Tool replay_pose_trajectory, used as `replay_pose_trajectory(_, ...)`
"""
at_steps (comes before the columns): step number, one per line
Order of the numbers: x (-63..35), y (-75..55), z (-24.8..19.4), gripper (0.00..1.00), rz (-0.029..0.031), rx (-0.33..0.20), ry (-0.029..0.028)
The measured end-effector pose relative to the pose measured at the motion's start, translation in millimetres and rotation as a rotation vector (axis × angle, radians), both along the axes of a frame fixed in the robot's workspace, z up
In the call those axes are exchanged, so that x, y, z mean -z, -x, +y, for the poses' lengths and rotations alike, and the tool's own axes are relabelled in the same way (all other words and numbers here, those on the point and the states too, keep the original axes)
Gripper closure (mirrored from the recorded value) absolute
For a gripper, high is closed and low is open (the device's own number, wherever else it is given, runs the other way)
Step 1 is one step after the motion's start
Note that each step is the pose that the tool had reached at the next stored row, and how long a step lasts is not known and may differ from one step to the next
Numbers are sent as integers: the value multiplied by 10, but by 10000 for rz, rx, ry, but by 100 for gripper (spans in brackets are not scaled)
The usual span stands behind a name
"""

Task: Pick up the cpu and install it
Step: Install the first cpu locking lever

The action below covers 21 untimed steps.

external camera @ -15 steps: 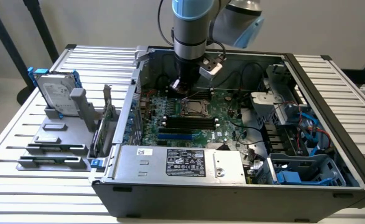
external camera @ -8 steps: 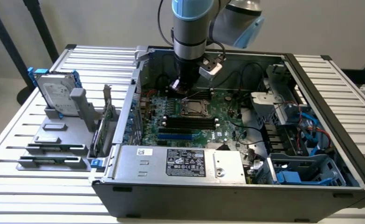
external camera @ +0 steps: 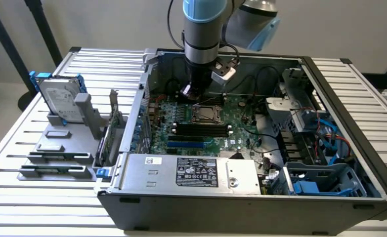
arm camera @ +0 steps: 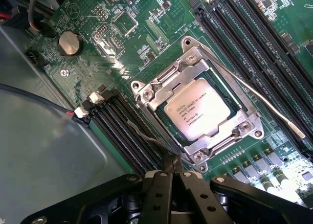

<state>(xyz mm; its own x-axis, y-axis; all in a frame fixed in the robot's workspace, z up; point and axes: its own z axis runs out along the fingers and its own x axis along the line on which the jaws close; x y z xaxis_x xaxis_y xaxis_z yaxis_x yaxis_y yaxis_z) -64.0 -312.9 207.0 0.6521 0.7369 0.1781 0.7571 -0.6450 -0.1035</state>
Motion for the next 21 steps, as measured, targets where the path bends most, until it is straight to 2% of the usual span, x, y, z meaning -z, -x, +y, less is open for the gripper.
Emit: replay_pose_trajectory(21, 45, -65, 1, 89, -1, -25, 0)
